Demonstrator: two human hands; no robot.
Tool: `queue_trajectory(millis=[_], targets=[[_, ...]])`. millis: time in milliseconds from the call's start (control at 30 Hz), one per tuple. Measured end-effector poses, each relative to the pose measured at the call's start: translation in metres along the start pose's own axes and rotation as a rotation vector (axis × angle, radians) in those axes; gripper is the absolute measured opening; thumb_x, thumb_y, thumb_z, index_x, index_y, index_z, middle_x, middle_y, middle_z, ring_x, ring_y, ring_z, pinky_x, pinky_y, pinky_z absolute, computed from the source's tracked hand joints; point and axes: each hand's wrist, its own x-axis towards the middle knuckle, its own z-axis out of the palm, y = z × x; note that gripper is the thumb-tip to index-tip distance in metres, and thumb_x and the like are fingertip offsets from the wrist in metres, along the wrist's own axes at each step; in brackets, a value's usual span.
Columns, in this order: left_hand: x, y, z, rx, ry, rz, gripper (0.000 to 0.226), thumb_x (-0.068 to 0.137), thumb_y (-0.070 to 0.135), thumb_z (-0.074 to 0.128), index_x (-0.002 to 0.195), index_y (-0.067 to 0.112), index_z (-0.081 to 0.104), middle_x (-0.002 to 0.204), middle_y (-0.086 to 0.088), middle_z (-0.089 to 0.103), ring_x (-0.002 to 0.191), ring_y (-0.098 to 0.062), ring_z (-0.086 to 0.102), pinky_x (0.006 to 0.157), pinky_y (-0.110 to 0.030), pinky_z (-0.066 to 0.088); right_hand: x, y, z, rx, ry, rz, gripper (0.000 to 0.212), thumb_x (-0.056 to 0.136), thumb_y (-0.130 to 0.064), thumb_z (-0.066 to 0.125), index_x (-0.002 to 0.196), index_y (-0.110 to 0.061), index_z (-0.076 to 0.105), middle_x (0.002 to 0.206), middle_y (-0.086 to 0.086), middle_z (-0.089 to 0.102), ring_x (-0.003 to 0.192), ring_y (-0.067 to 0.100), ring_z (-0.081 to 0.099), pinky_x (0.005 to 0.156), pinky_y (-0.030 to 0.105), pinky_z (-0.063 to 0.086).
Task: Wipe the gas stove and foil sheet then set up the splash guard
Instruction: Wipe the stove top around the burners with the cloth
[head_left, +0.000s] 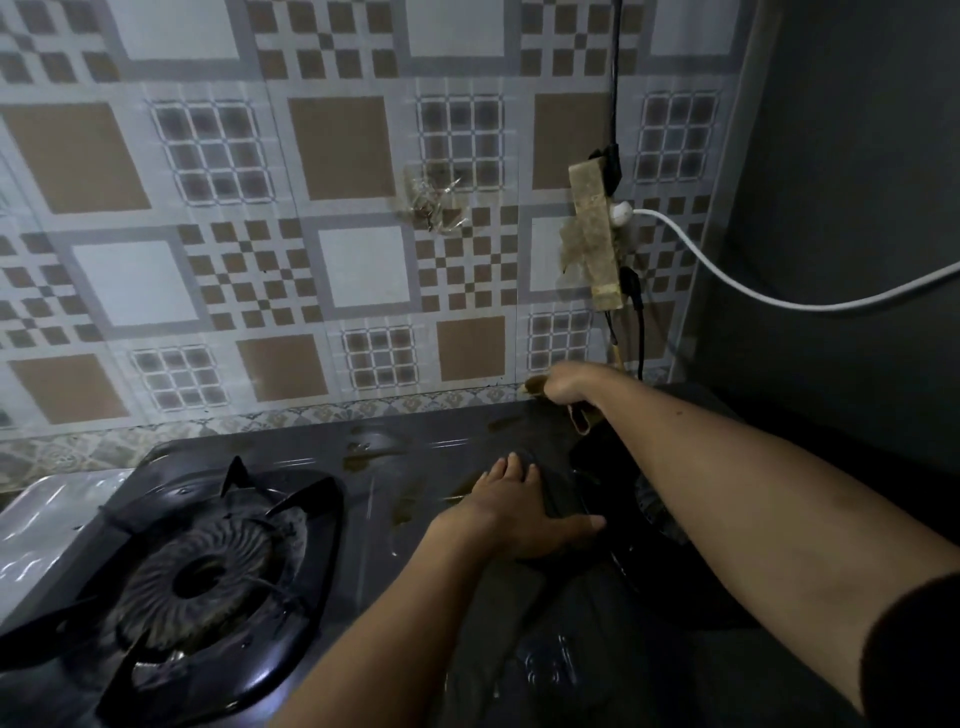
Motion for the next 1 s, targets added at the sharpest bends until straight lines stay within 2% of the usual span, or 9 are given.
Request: queue_trajectory(millis=[167, 233, 300, 433, 567, 633, 767, 900, 1000], targets=[[-0.02, -0.037, -0.007, 0.099, 0.207, -0.059, 0.107, 0.079, 0.079, 0.036, 0.154, 0.01, 0.004, 0.161, -0.015, 0.0, 0.149, -0.03, 0.001, 0.122, -0.043, 0.007, 0.0, 0.004, 0.006, -0.019, 0.027, -0.033, 0.033, 0.096, -0.014, 0.041, 0.126, -0.003, 0.05, 0.118, 0.017, 0.055, 0.102, 0.03, 0.057, 0.076, 0.034, 0.049], [-0.032, -0.051, -0.001, 0.076, 0.151, -0.142, 0.11, 0.074, 0.085, 0.032, 0.154, 0.013, 0.011, 0.161, -0.013, 0.008, 0.148, -0.03, 0.007, 0.121, -0.044, 0.012, 0.003, 0.007, 0.012, -0.016, 0.043, -0.038, 0.029, 0.094, -0.016, 0.043, 0.118, -0.005, 0.056, 0.108, 0.014, 0.056, 0.093, 0.028, 0.059, 0.073, 0.034, 0.054], [-0.042, -0.052, 0.005, 0.087, 0.076, -0.196, 0.11, 0.076, 0.085, 0.027, 0.154, 0.011, 0.005, 0.162, -0.013, 0.0, 0.149, -0.029, 0.001, 0.122, -0.042, 0.007, 0.006, 0.009, 0.017, -0.029, 0.084, -0.057, 0.028, 0.092, -0.018, 0.044, 0.113, -0.008, 0.059, 0.106, 0.012, 0.058, 0.087, 0.026, 0.059, 0.069, 0.035, 0.055], [-0.046, -0.044, 0.011, 0.13, 0.01, -0.223, 0.112, 0.079, 0.083, 0.026, 0.151, 0.005, -0.008, 0.159, -0.015, -0.016, 0.148, -0.029, -0.013, 0.122, -0.039, -0.002, 0.01, 0.01, 0.022, -0.12, 0.109, -0.117, 0.032, 0.089, -0.013, 0.042, 0.114, -0.009, 0.062, 0.116, 0.013, 0.059, 0.086, 0.027, 0.057, 0.066, 0.031, 0.05], [-0.047, -0.044, 0.008, 0.109, -0.024, -0.229, 0.114, 0.078, 0.083, 0.028, 0.151, 0.004, -0.01, 0.159, -0.015, -0.019, 0.147, -0.028, -0.017, 0.121, -0.037, -0.004, 0.009, 0.01, 0.026, -0.18, 0.152, -0.131, 0.031, 0.09, -0.014, 0.042, 0.112, -0.009, 0.063, 0.108, 0.012, 0.059, 0.078, 0.025, 0.053, 0.059, 0.029, 0.041], [-0.049, -0.043, 0.009, 0.096, -0.021, -0.221, 0.114, 0.078, 0.082, 0.03, 0.151, 0.004, -0.01, 0.158, -0.015, -0.02, 0.147, -0.027, -0.018, 0.12, -0.037, -0.005, 0.008, 0.01, 0.027, -0.199, 0.171, -0.142, 0.032, 0.09, -0.014, 0.042, 0.114, -0.01, 0.062, 0.112, 0.012, 0.06, 0.082, 0.027, 0.054, 0.06, 0.029, 0.04], [-0.051, -0.044, 0.013, 0.09, 0.004, -0.21, 0.114, 0.077, 0.083, 0.03, 0.151, 0.005, -0.011, 0.158, -0.014, -0.021, 0.147, -0.026, -0.019, 0.122, -0.039, -0.003, -0.003, 0.006, 0.027, -0.193, 0.162, -0.166, 0.041, 0.088, -0.012, 0.041, 0.123, -0.019, 0.062, 0.128, 0.009, 0.058, 0.105, 0.027, 0.058, 0.078, 0.032, 0.049], [-0.05, -0.048, 0.012, 0.07, 0.008, -0.197, 0.114, 0.077, 0.083, 0.032, 0.151, 0.006, -0.011, 0.158, -0.014, -0.02, 0.147, -0.028, -0.018, 0.121, -0.039, -0.003, -0.02, -0.013, 0.034, -0.192, 0.119, -0.203, 0.043, 0.093, -0.012, 0.039, 0.131, -0.023, 0.054, 0.129, 0.01, 0.054, 0.1, 0.026, 0.055, 0.076, 0.034, 0.048], [-0.05, -0.047, 0.013, 0.081, 0.025, -0.193, 0.115, 0.077, 0.082, 0.032, 0.151, 0.004, -0.01, 0.159, -0.016, -0.018, 0.147, -0.029, -0.016, 0.122, -0.039, -0.002, -0.035, -0.022, 0.04, -0.134, 0.088, -0.259, 0.053, 0.092, -0.006, 0.038, 0.137, -0.032, 0.049, 0.138, 0.01, 0.049, 0.115, 0.028, 0.051, 0.088, 0.037, 0.046]])
